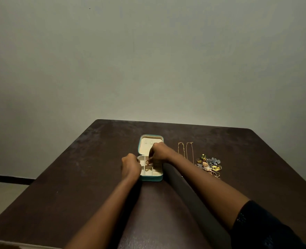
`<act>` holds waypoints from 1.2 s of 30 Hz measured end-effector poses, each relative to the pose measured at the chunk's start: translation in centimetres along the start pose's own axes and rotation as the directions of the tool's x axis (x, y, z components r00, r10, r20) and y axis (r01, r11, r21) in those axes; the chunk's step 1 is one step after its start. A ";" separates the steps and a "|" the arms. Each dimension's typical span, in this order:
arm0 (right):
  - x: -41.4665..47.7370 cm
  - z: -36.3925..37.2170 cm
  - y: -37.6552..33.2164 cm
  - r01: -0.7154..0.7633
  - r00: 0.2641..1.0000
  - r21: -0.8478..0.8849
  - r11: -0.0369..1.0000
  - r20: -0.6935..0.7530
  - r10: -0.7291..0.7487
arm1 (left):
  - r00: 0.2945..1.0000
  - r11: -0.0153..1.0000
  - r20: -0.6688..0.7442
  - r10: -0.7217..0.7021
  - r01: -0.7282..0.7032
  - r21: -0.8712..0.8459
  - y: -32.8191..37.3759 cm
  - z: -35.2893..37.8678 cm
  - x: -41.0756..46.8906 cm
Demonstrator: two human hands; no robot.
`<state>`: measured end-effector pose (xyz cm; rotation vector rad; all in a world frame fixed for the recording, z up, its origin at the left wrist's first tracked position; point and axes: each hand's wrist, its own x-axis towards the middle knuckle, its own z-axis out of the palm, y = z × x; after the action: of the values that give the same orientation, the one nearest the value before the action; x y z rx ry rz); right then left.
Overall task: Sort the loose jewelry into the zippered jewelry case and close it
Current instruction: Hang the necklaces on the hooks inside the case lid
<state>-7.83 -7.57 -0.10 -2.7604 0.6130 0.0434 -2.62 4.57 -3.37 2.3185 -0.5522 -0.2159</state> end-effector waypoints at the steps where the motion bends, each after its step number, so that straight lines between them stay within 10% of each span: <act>1: -0.1 0.3 -0.2 0.000 1.000 -0.002 1.000 0.014 0.000 | 1.000 1.000 -0.004 0.000 0.000 0.001 0.0 0.0 0.0; 10: 0.1 0.0 -0.6 0.005 0.997 0.073 0.997 0.080 -0.011 | 1.000 1.000 -0.014 0.017 -0.017 0.001 -0.3 -0.3 0.2; 22: -1.0 -2.5 -0.3 -0.016 0.998 0.702 0.712 0.049 -0.026 | 0.998 0.995 0.004 0.062 -0.062 0.078 0.0 -1.2 0.7; 36: -2.9 -7.1 -0.1 0.110 0.993 0.789 0.605 -0.112 -0.034 | 0.954 0.846 -0.003 0.299 -0.267 -0.461 4.3 -2.7 -0.4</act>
<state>-10.68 -8.46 6.95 -1.8936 0.3925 -0.3038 -3.57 3.72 1.56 1.7512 -0.7798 -0.2541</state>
